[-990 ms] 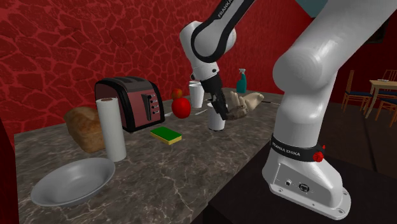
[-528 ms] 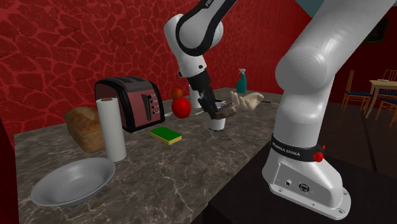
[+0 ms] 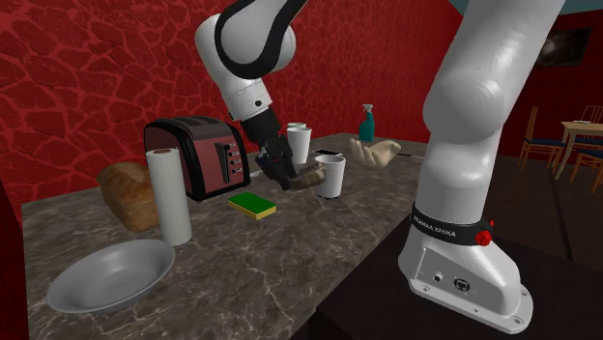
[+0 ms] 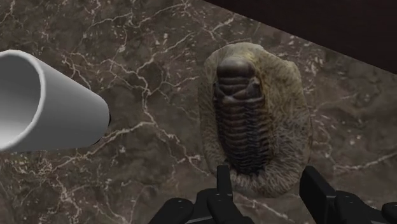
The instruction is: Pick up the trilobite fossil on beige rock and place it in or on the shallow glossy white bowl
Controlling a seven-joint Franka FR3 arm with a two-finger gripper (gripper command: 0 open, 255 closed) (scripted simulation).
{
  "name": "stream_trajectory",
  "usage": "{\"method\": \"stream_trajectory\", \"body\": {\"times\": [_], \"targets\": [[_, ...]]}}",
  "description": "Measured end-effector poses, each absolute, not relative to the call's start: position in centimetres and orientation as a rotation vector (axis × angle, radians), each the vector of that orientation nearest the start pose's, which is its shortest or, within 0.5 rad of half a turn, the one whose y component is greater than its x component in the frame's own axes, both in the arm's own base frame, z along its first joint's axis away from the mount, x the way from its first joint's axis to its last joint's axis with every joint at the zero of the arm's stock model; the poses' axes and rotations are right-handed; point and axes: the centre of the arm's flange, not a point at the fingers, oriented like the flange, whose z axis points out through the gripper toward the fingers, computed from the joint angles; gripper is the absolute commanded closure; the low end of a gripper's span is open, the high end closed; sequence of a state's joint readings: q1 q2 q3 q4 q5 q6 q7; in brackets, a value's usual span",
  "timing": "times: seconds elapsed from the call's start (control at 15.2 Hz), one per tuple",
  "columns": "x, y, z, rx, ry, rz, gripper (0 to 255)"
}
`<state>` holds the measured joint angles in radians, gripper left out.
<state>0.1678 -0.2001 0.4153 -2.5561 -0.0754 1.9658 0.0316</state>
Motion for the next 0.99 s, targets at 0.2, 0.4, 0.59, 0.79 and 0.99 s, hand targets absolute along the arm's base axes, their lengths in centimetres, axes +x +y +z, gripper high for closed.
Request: {"method": "stream_trajectory", "body": {"times": [0.2,0.4,0.59,0.79,0.99], "targets": [[33.4,24.6,31.0,-3.210,-0.944,0.590,255],[34.6,28.4,31.2,-3.210,-0.944,0.590,255],[35.3,32.4,31.2,-3.210,-0.944,0.590,255],[36.0,36.0,31.1,-3.210,-0.944,0.590,255],[36.9,40.0,31.0,-3.210,-0.944,0.591,255]]}}
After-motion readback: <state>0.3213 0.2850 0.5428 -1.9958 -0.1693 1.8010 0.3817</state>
